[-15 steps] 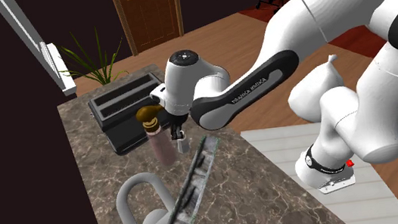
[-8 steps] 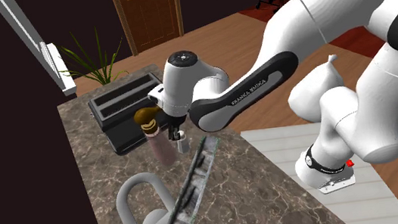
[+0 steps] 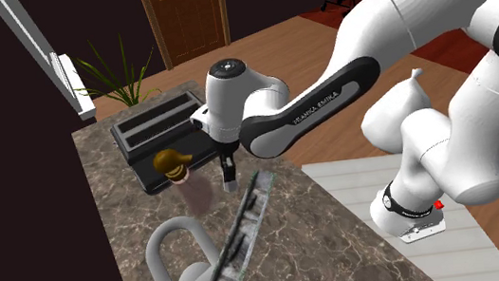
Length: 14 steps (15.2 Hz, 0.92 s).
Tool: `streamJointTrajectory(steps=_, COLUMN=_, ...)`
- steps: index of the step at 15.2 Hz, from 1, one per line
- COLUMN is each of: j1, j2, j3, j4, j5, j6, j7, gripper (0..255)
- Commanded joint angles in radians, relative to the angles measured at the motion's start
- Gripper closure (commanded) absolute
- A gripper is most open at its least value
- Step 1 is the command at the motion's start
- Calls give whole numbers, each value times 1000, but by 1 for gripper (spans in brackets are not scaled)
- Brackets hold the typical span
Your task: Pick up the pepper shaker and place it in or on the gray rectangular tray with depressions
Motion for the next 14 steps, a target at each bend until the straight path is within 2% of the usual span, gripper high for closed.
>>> streamJointTrajectory(steps=1, j1=0, j2=17, j3=-1, j4=-6, j5=4, j6=21, j7=-3, gripper=0)
streamJointTrajectory(steps=4, j1=-1, j2=45, j3=-2, j4=-12, j5=12, j6=54, j7=-9, gripper=0)
streamJointTrajectory(steps=11, j1=-1, j2=45, j3=-2, j4=-12, j5=12, j6=54, j7=-9, gripper=0)
streamJointTrajectory(steps=12, j1=-1, j2=45, j3=-2, j4=-12, j5=12, j6=54, j7=-9, gripper=255)
streamJointTrajectory(steps=14, j1=-1, j2=45, j3=-2, j4=-12, j5=12, j6=54, j7=-9, gripper=255)
